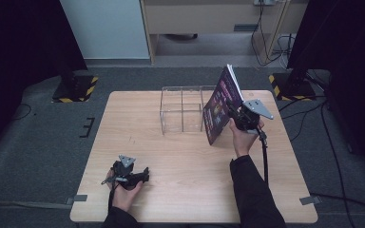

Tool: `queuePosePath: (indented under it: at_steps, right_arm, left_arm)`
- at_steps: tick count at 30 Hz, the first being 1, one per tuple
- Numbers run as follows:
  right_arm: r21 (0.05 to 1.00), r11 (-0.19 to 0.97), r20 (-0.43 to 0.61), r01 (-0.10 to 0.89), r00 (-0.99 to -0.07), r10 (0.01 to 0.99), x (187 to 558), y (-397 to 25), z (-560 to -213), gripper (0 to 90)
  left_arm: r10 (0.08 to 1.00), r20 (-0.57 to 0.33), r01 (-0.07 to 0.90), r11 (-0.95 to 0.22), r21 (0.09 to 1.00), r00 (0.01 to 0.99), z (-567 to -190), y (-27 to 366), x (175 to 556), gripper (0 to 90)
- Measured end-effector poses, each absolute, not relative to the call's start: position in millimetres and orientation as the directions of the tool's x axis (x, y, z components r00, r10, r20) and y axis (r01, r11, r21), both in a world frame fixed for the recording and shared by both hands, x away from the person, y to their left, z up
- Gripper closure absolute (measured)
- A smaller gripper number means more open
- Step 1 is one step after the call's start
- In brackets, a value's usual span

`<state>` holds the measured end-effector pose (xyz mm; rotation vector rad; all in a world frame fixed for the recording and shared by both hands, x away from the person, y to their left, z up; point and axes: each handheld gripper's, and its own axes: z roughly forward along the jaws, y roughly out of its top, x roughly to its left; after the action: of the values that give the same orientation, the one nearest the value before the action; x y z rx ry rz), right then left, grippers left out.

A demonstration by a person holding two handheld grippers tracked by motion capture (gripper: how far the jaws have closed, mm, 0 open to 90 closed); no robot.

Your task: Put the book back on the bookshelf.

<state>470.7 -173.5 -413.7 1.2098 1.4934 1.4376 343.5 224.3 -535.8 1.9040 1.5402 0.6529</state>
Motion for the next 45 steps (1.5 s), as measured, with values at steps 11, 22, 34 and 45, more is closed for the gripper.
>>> queuePosePath:
  at_steps: [11,22,34,45]
  right_arm:
    - [0.987,-0.084,0.121,0.136,-0.296,0.948,469.0,-181.7,-409.4,57.1]
    - [0.957,-0.132,0.199,0.259,-0.252,0.947,479.3,-176.7,-410.7,79.6]
    - [0.957,-0.203,0.252,0.210,-0.245,0.936,475.7,-168.7,-407.6,84.4]
    - [0.982,-0.117,0.151,0.150,-0.238,0.959,474.1,-164.2,-407.3,84.4]
  left_arm:
    - [0.978,0.006,0.684,-0.149,0.714,0.207,-535.8,224.3,343.5,8.1]
    - [0.978,0.006,0.684,-0.149,0.714,0.207,-535.8,224.3,343.5,8.1]
    - [0.979,0.005,0.684,-0.148,0.714,0.206,-535.8,224.3,343.5,8.0]
    - [0.978,0.006,0.684,-0.149,0.714,0.207,-535.8,224.4,343.5,8.0]
